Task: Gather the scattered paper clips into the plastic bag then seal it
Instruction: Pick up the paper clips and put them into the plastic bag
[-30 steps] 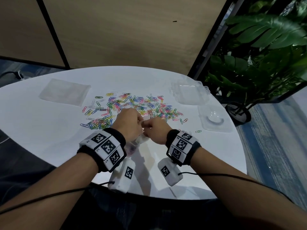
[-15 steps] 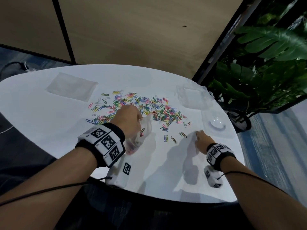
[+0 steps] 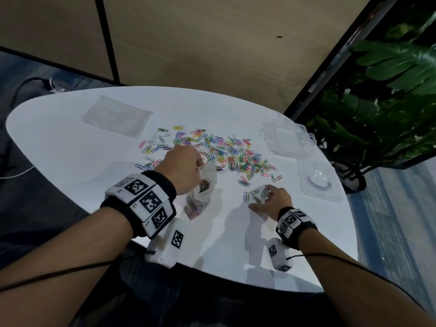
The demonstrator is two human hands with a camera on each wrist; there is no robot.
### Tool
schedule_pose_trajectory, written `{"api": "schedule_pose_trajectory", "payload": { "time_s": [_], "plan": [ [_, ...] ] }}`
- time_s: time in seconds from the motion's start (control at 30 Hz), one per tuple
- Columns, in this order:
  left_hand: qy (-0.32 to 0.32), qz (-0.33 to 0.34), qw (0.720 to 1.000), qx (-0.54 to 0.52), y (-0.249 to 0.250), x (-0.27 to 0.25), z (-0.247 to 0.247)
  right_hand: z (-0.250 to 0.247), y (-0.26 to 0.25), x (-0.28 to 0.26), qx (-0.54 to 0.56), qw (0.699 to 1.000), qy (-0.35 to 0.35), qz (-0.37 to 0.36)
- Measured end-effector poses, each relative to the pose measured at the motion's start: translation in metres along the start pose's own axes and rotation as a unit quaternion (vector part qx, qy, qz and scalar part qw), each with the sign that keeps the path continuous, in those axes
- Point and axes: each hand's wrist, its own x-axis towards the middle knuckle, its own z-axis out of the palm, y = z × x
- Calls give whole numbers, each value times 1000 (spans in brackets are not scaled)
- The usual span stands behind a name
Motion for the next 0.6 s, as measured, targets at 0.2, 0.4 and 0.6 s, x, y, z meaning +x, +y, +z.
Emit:
{"api": "schedule_pose_trajectory", "payload": {
  "time_s": [0.2, 0.4, 0.6],
  "plan": [
    [4, -1, 1000, 2, -4, -1, 0, 11, -50, 20, 89, 995, 42, -18],
    [-1, 4, 1000, 7, -2, 1, 0, 11, -75, 40, 11, 995, 45, -88],
    [-7, 12, 1000, 16, 5, 1, 3, 9, -79, 40, -49, 981, 99, -160]
  ]
}}
